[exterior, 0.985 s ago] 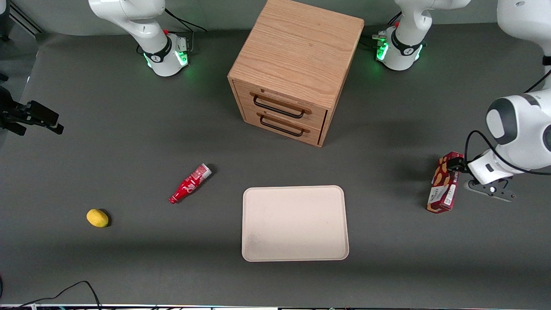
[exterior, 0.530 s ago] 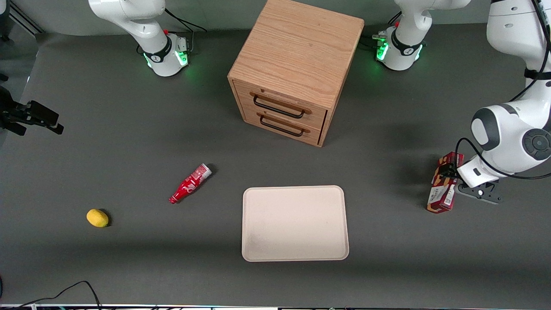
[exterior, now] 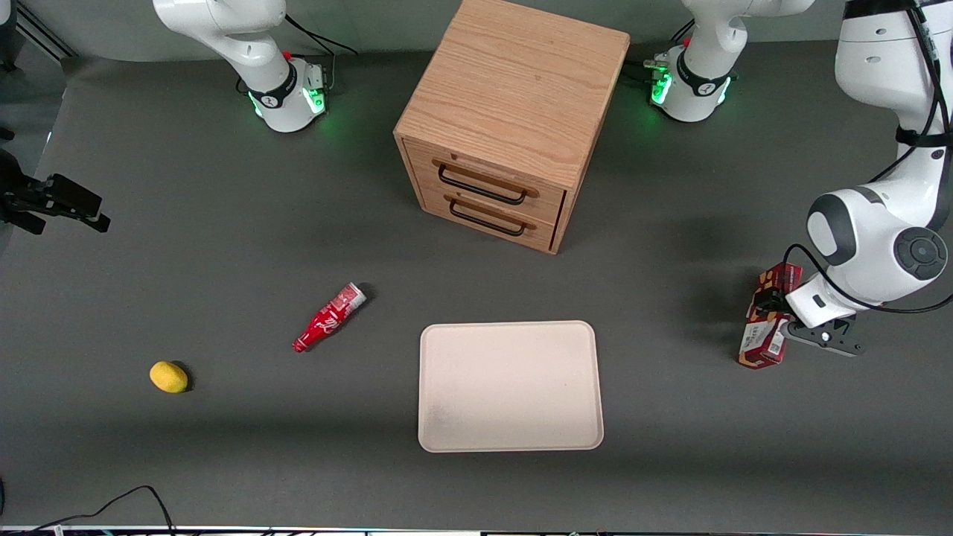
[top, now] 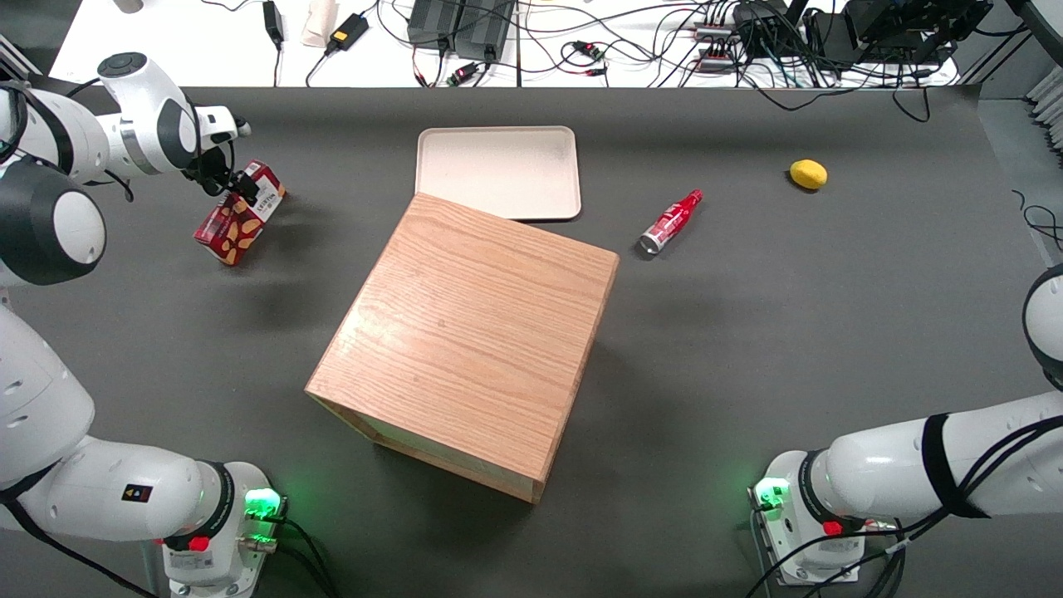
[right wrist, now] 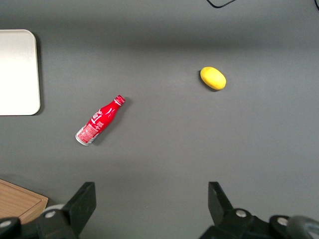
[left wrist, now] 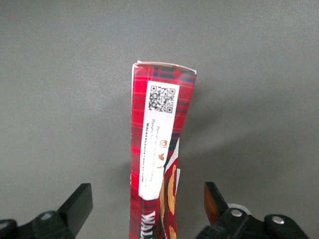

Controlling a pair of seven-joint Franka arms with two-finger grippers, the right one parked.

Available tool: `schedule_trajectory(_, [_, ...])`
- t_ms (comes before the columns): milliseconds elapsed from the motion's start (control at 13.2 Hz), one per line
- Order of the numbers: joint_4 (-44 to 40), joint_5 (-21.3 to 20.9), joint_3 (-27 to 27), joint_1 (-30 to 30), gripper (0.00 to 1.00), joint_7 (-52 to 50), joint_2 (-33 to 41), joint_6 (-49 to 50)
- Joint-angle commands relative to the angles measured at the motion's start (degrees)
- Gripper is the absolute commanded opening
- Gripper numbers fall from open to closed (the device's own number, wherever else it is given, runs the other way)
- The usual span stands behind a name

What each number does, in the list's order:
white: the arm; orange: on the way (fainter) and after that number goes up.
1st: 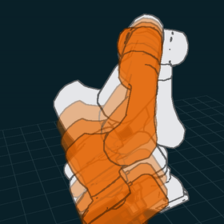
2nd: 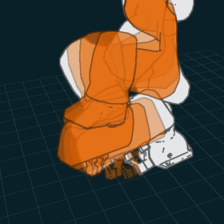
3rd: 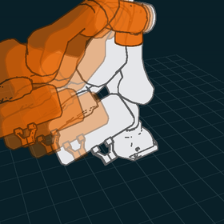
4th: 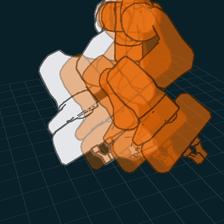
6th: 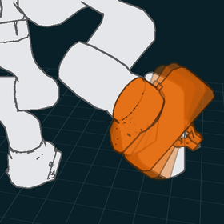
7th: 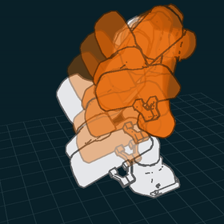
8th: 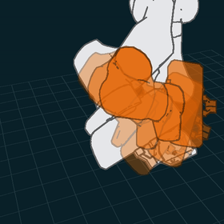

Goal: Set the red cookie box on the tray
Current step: 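Close the left gripper around the top of the red cookie box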

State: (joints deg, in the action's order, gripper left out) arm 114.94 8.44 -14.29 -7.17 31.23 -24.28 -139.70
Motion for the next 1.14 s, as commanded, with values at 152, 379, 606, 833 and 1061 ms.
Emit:
schedule_trajectory(152, [0.72, 2.71, -0.21, -0.3, 0.0, 2.95, 0.02, -1.19])
schedule_trajectory(379, [0.81, 2.99, -0.21, -0.3, 0.0, 2.96, 0.02, -1.1])
schedule_trajectory(606, [0.72, 2.99, -0.21, -0.3, 0.0, 2.96, 0.02, -1.1])
schedule_trajectory(833, [0.63, 2.99, -0.21, -0.47, 0.0, 2.96, 0.8, 0.21])
schedule_trajectory(1061, [-0.24, 2.2, -0.39, -1.09, 0.0, 2.26, 5.36, 6.61])
